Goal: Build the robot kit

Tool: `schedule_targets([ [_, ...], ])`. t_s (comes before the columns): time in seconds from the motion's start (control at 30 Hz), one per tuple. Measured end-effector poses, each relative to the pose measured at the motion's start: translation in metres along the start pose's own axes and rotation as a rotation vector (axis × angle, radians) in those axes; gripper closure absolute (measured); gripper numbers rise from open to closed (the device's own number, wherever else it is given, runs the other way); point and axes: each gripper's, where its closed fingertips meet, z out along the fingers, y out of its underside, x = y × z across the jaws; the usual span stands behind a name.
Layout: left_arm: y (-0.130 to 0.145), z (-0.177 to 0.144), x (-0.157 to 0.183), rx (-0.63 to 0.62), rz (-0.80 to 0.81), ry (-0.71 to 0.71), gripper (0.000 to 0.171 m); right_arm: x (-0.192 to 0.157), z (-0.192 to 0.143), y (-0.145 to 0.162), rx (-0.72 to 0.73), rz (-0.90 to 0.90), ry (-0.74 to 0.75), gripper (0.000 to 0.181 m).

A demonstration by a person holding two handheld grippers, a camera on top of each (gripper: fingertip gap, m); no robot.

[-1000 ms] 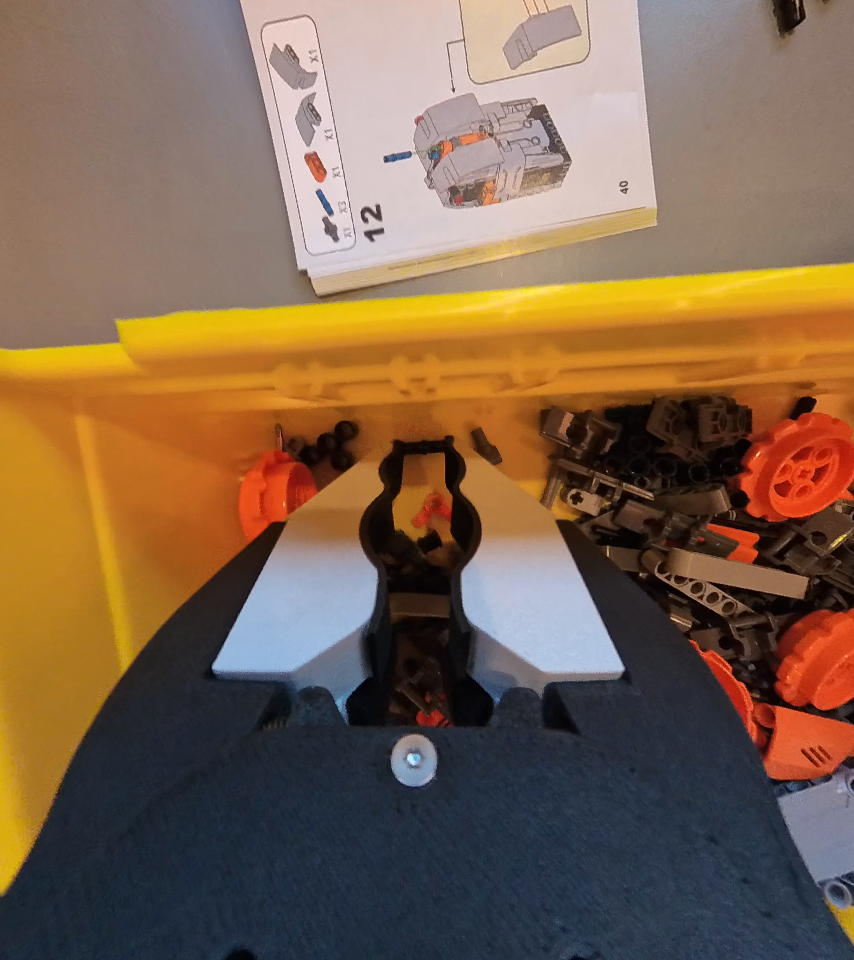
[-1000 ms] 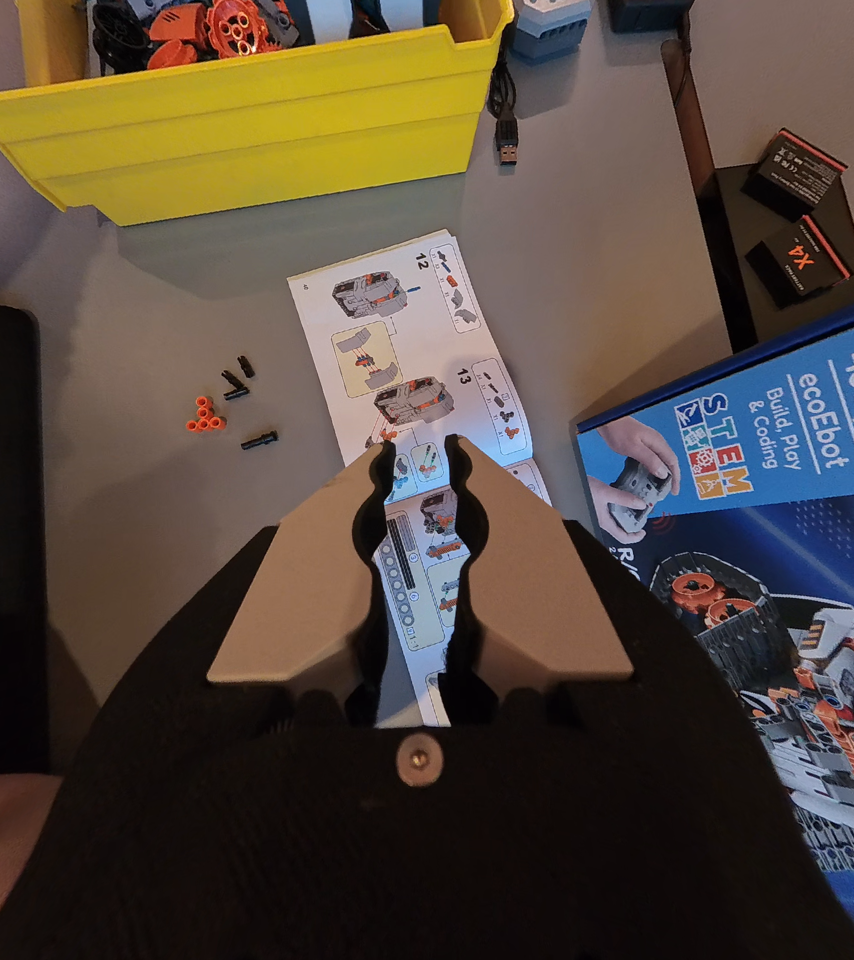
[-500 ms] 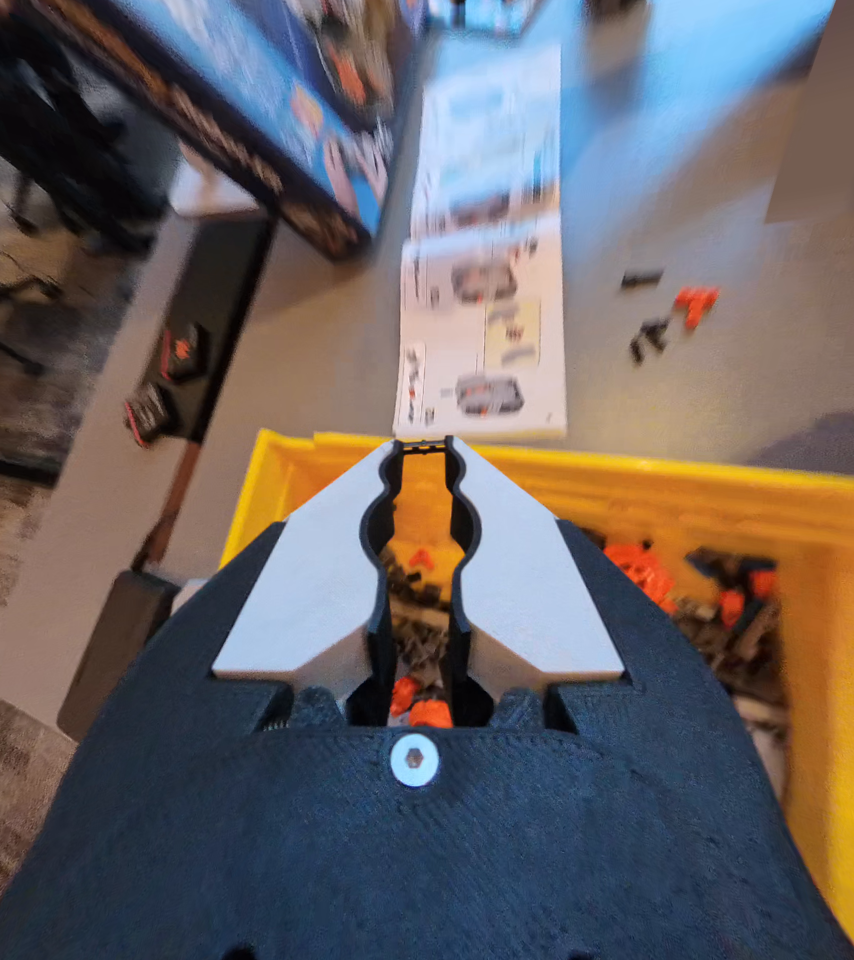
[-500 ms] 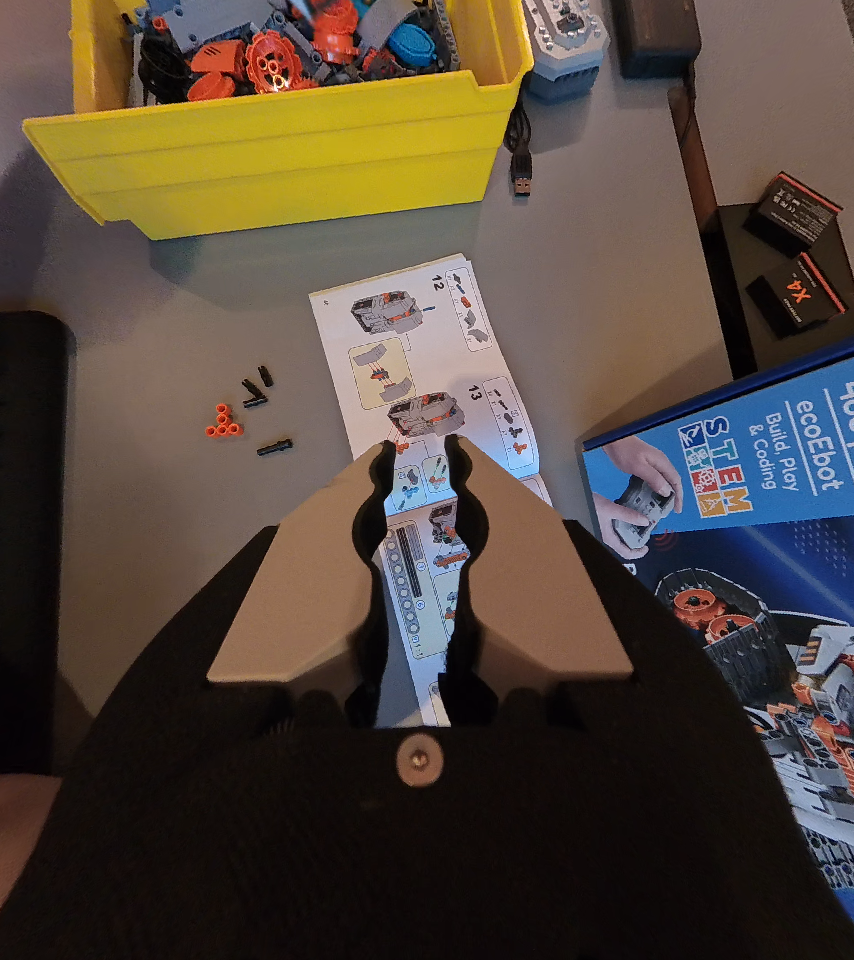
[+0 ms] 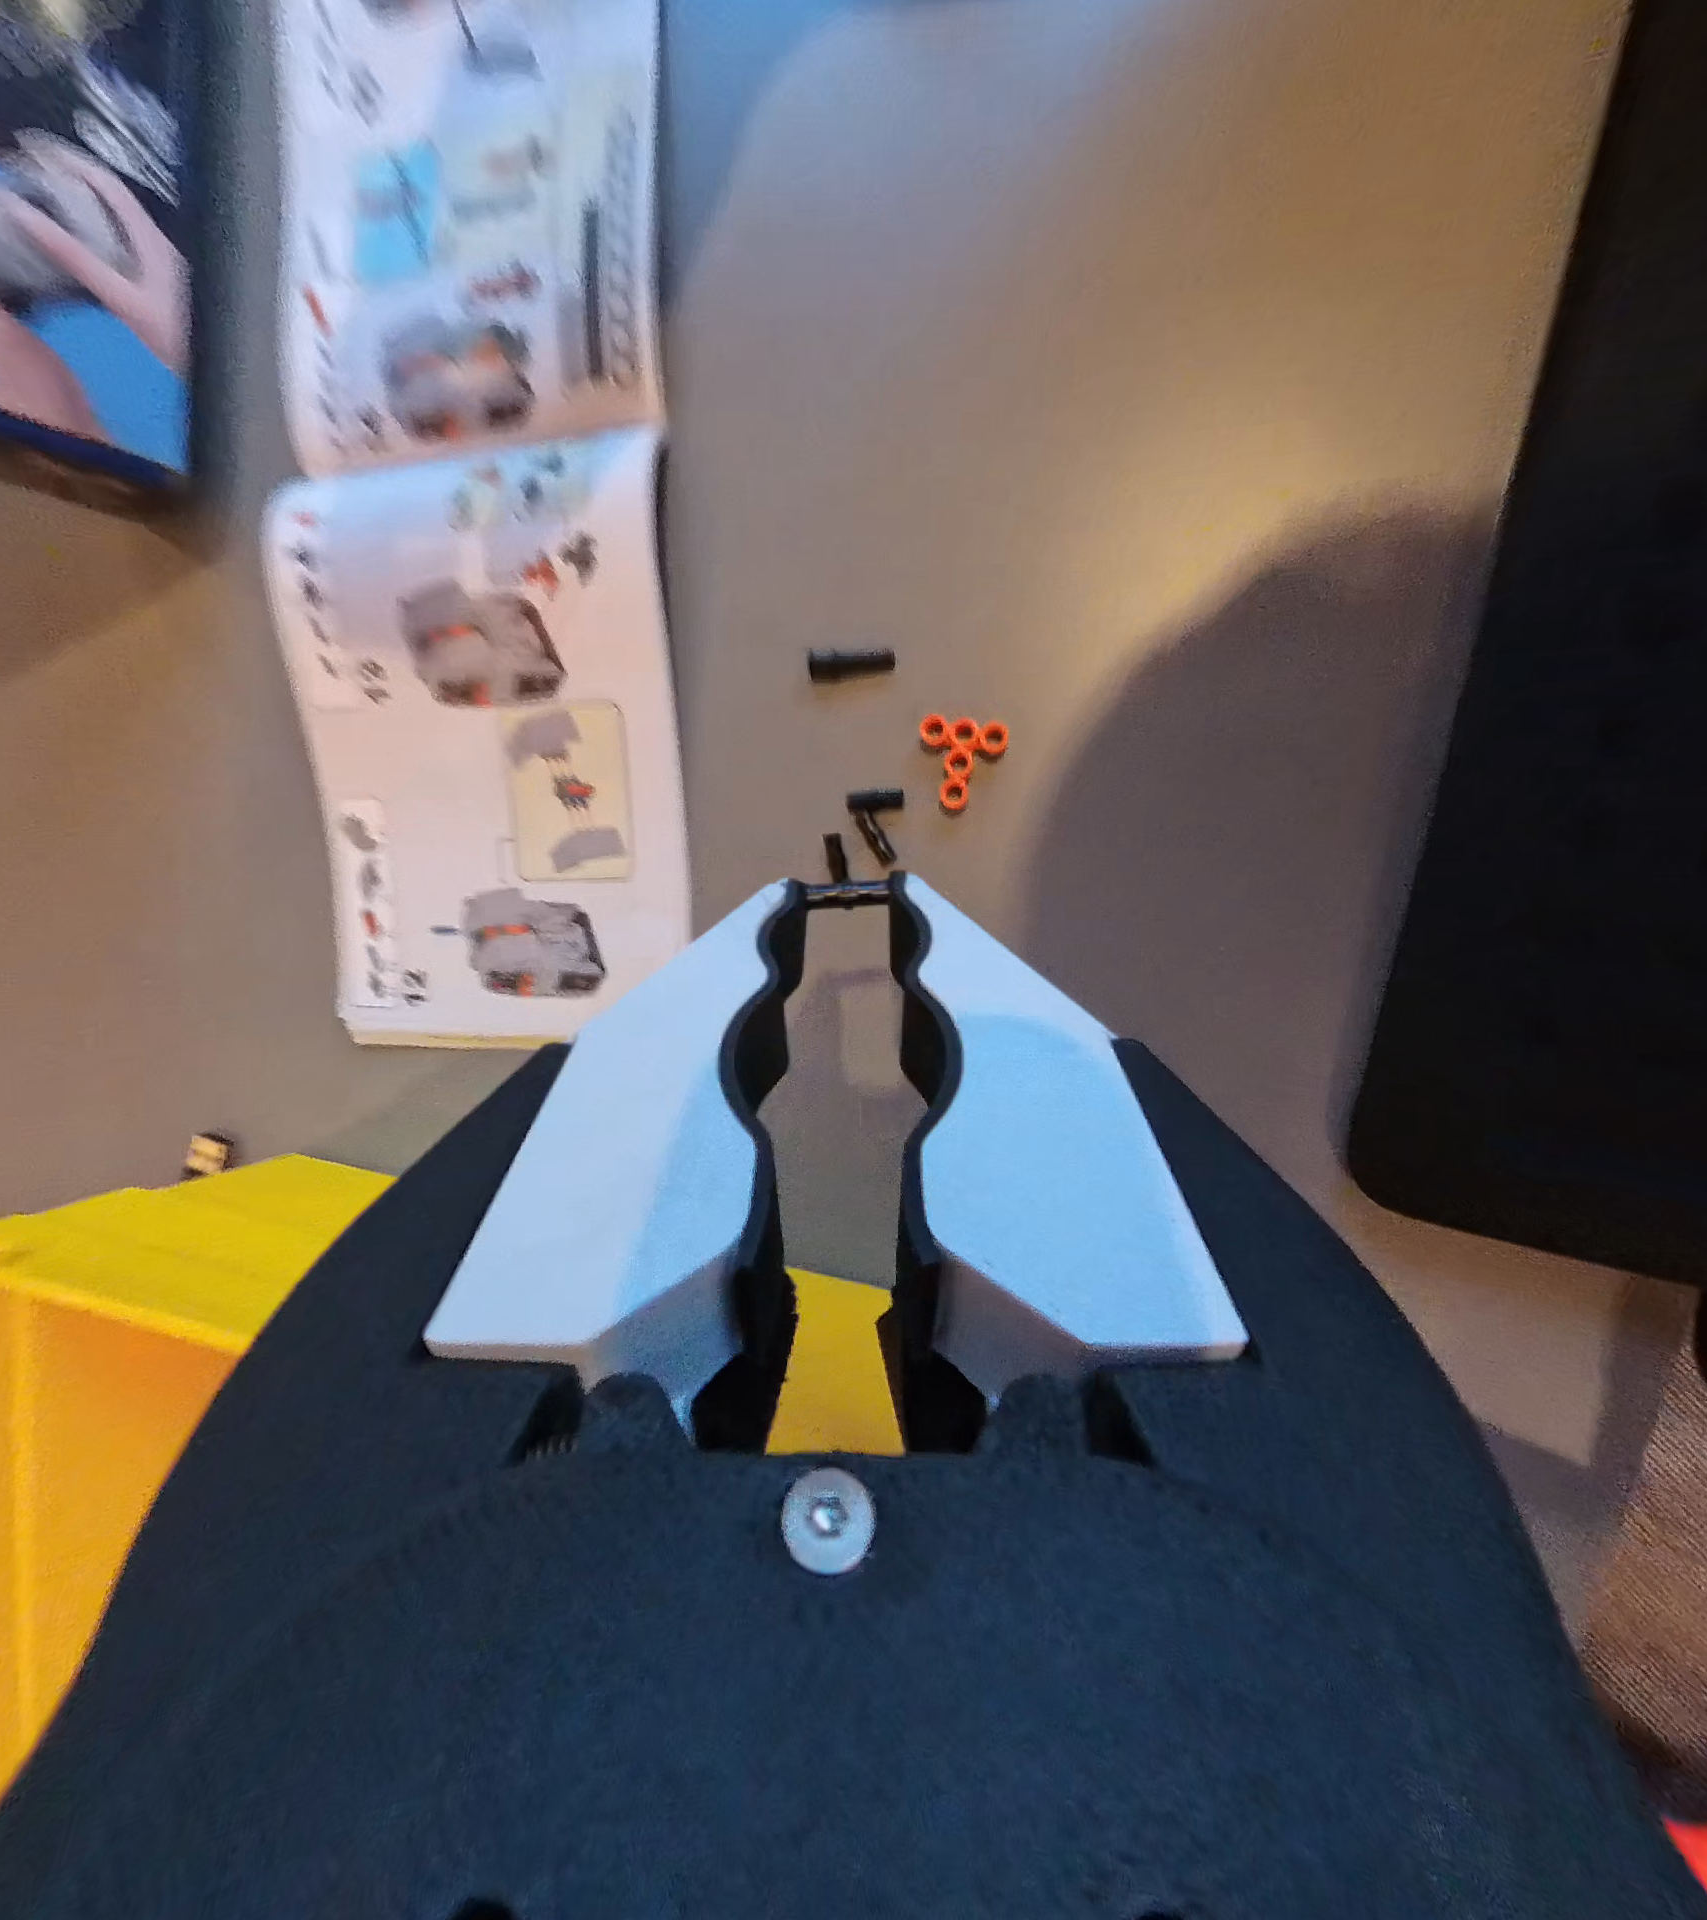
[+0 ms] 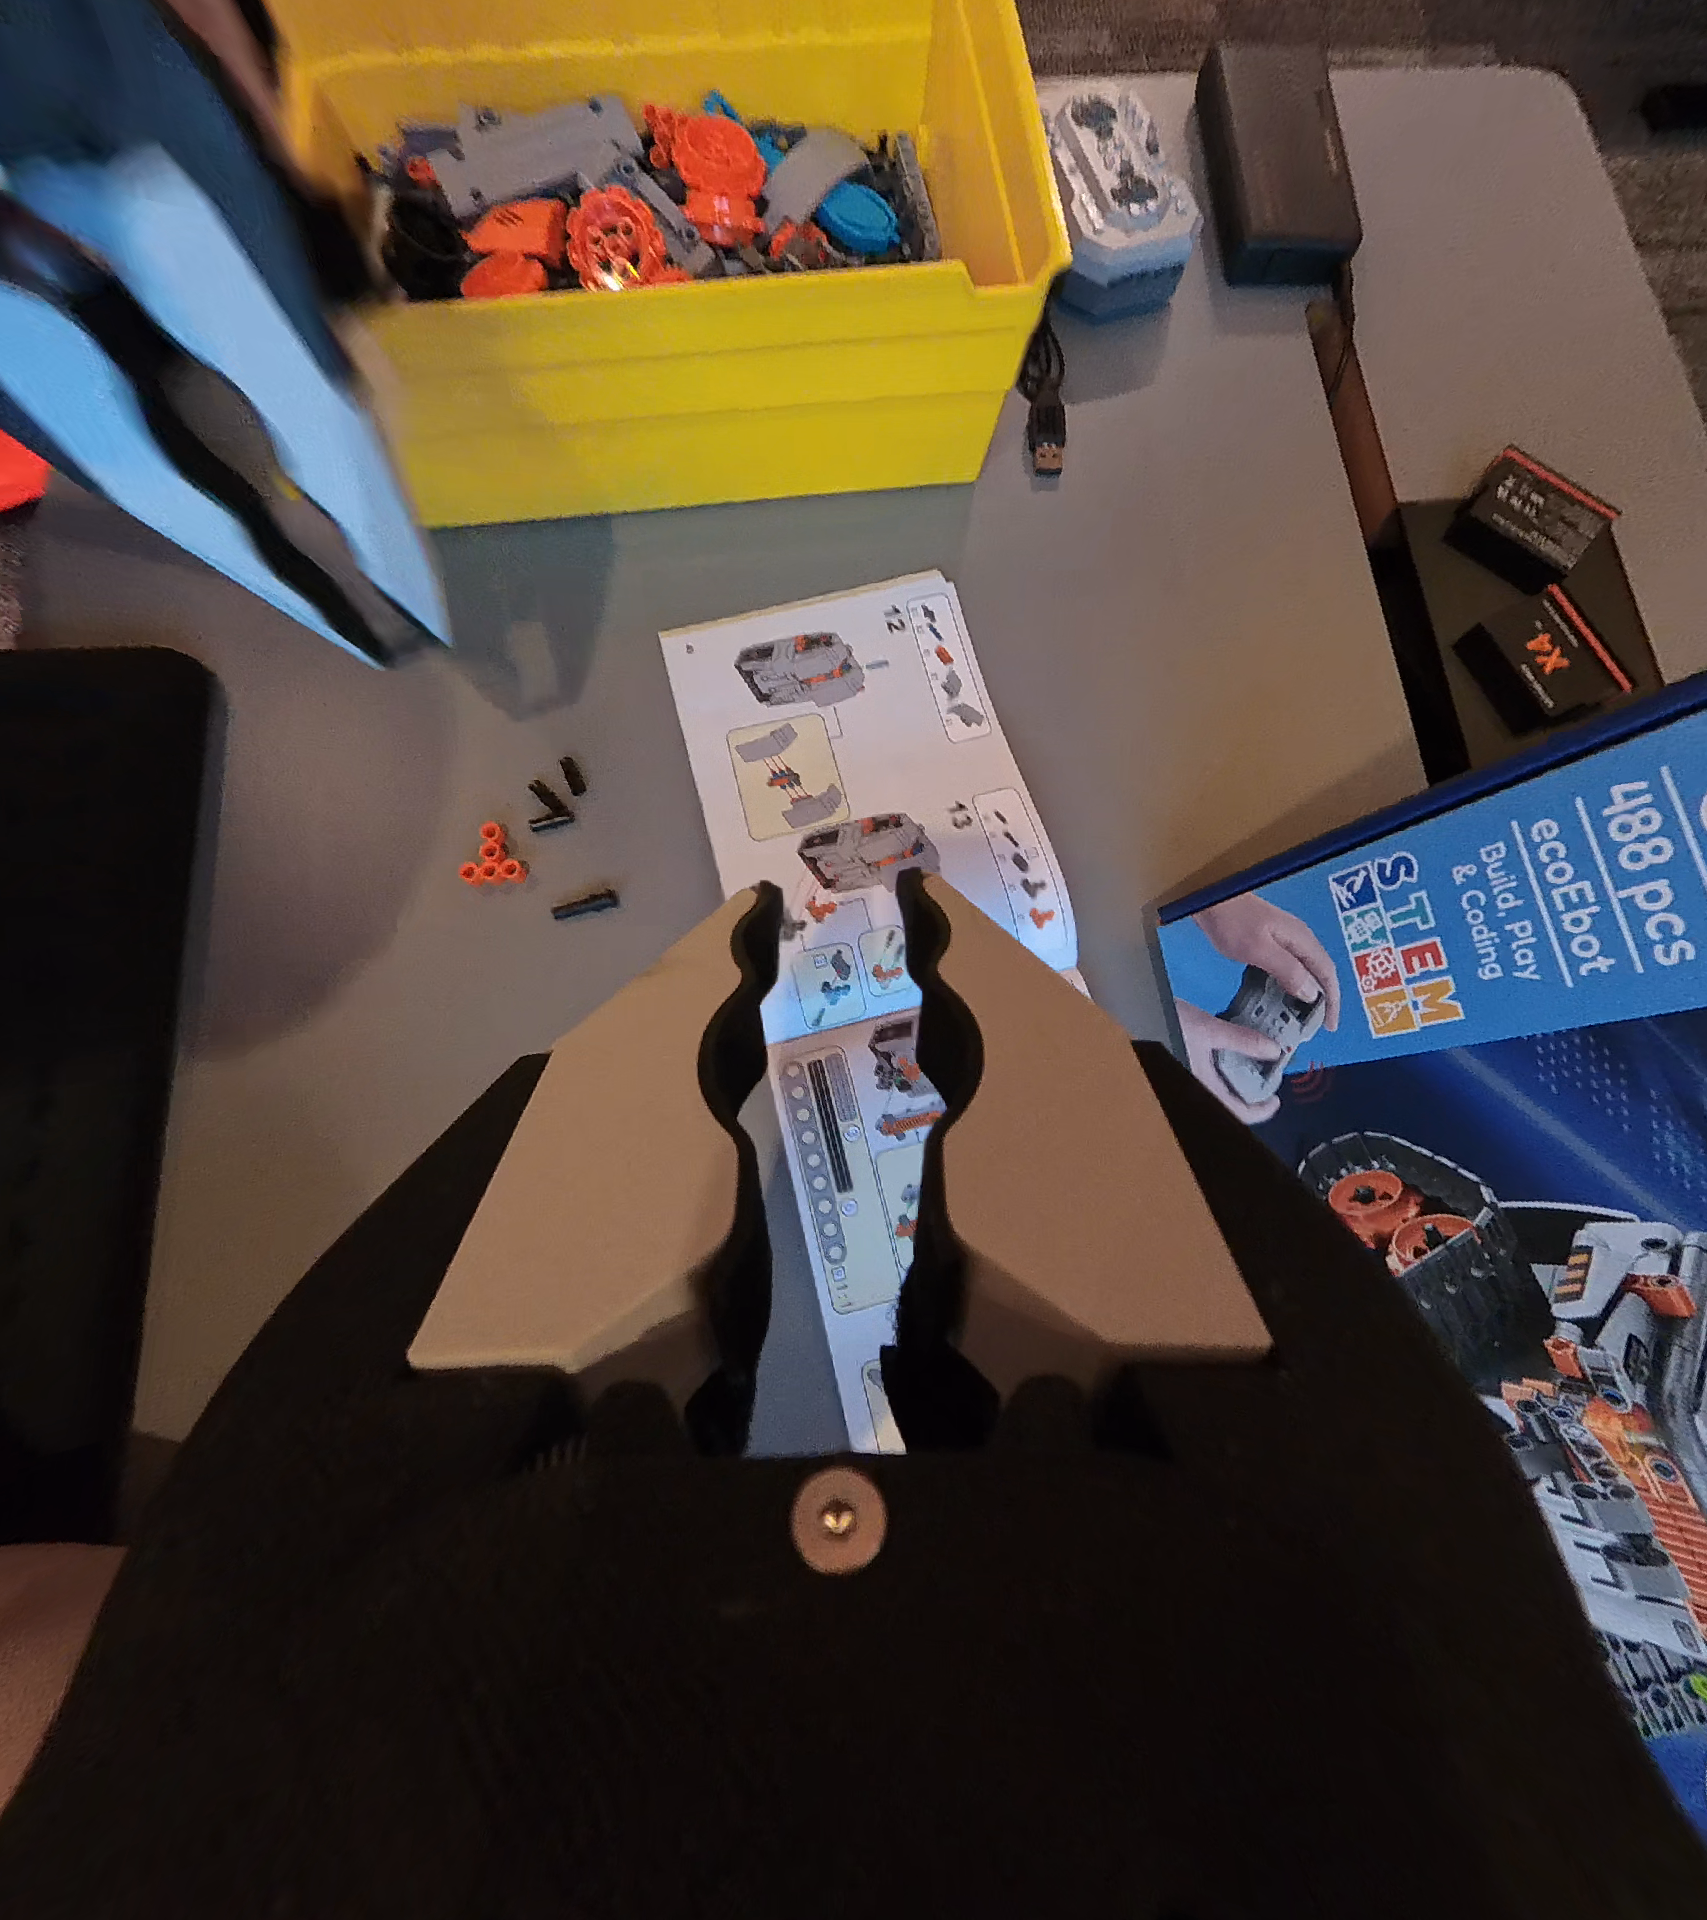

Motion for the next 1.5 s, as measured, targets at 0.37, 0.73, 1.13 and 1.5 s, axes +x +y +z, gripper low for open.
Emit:
schedule_targets([
  [0.37,0.042,0.050,-0.001,-0.339,-0.063,0.024,0.159,-0.010,-0.019,-0.011,0.091,-0.046,-0.023,0.158],
  [0.73,0.042,0.060,0.006,-0.425,-0.069,0.115,0.159,-0.013,-0.026,-0.012,0.122,-0.058,-0.026,0.158],
  [1.13,0.040,0.064,0.012,-0.411,-0.055,0.153,0.137,-0.015,-0.029,-0.012,0.103,-0.063,-0.024,0.158],
  [1.5,-0.057,-0.072,-0.088,0.270,-0.155,-0.235,0.130,0.001,-0.036,-0.013,0.134,-0.014,0.039,0.154],
])
